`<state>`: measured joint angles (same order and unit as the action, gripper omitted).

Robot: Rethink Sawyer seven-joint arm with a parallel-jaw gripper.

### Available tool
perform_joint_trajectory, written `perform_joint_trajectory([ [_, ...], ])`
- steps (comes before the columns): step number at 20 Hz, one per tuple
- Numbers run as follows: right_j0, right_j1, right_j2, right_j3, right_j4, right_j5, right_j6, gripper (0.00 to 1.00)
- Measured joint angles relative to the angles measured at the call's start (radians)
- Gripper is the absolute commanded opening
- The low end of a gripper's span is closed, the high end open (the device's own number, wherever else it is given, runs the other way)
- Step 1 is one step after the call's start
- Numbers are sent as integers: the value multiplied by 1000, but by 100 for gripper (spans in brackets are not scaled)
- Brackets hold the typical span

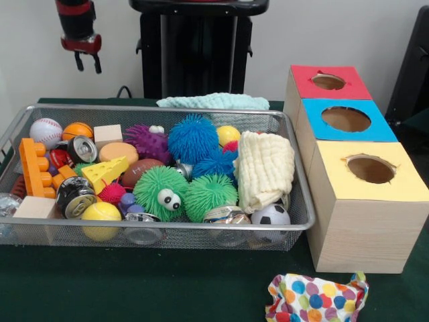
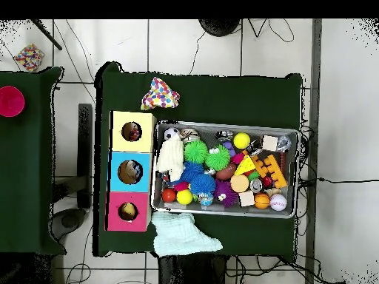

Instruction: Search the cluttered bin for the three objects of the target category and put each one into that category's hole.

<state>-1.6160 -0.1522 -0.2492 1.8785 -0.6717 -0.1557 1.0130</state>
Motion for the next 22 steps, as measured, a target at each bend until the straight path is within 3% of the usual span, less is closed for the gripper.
perform_joint_trajectory([
  [6,-33,88,0,-68,-14,0,0,100],
  [11,-8,95,0,-57,-14,-3,0,100],
  [17,109,39,-10,15,-10,-44,0,100],
  [22,268,-48,-15,120,22,-99,10,100],
])
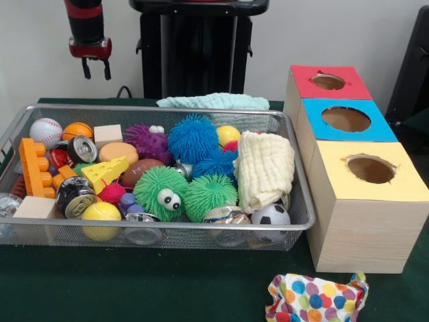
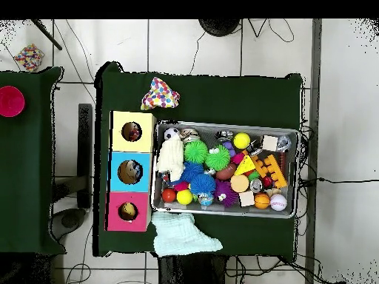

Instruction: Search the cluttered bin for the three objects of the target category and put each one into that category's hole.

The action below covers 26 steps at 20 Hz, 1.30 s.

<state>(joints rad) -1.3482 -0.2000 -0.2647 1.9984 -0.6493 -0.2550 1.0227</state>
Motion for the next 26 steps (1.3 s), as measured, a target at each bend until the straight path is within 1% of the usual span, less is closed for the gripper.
perform_joint_trajectory([
  [1,35,-17,0,22,11,-12,1,100],
  [2,52,-25,0,32,17,-18,2,100],
  [3,92,-41,-1,55,33,-29,4,100],
  [5,148,-62,-2,85,57,-45,7,100],
  [12,319,-107,-2,161,142,-60,30,100],
  [14,373,-111,-2,177,173,-60,45,100],
  [18,452,-117,-2,198,221,-60,72,100],
  [19,492,-121,-2,206,244,-60,88,100],
  [21,520,-124,-2,209,259,-60,99,100],
  [22,551,-124,0,209,278,-60,114,100],
  [24,566,-124,1,209,288,-60,121,100],
  [25,596,-124,1,209,309,-60,133,100],
  [26,605,-124,1,209,316,-60,136,100],
])
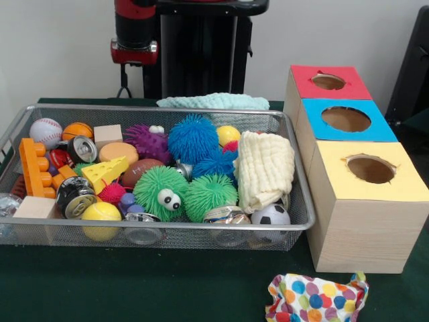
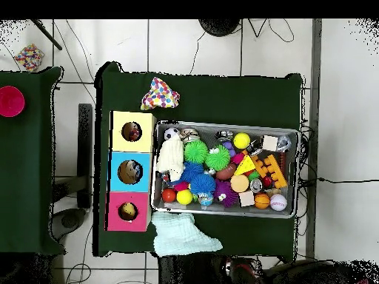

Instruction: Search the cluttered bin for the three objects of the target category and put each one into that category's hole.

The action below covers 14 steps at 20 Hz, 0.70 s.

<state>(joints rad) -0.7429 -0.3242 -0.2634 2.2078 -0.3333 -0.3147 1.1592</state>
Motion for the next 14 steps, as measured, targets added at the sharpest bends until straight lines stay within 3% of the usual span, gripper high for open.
perform_joint_trajectory([
  [14,224,-63,27,1,175,8,79,100],
])
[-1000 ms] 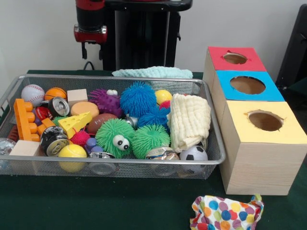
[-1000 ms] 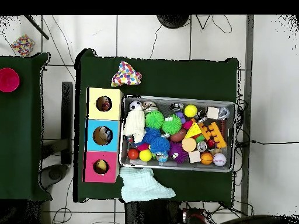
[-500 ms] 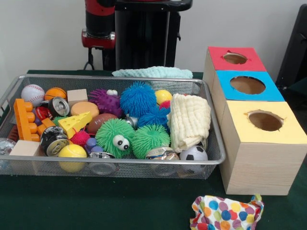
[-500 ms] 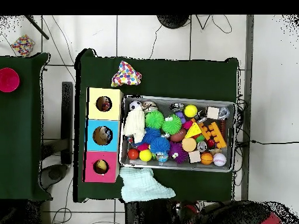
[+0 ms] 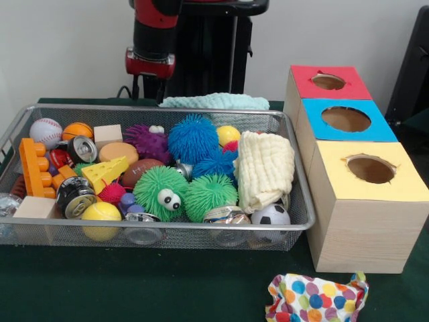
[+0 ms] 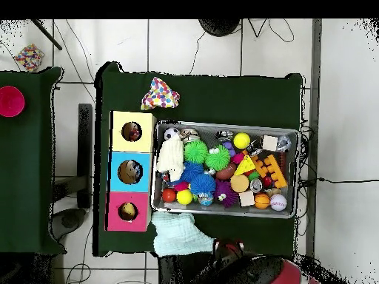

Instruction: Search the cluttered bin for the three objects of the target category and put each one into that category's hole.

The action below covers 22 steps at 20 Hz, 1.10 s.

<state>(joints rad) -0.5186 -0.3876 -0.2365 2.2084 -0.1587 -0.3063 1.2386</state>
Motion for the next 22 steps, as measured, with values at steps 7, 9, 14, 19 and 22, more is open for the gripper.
perform_joint_trajectory([
  [7,98,-51,19,-2,90,80,7,100],
  [9,121,-61,19,-4,109,106,7,100],
  [14,176,-89,21,-10,157,171,7,100],
  [19,201,-95,23,-23,180,189,7,100],
  [22,216,-91,22,-40,201,189,7,100],
])
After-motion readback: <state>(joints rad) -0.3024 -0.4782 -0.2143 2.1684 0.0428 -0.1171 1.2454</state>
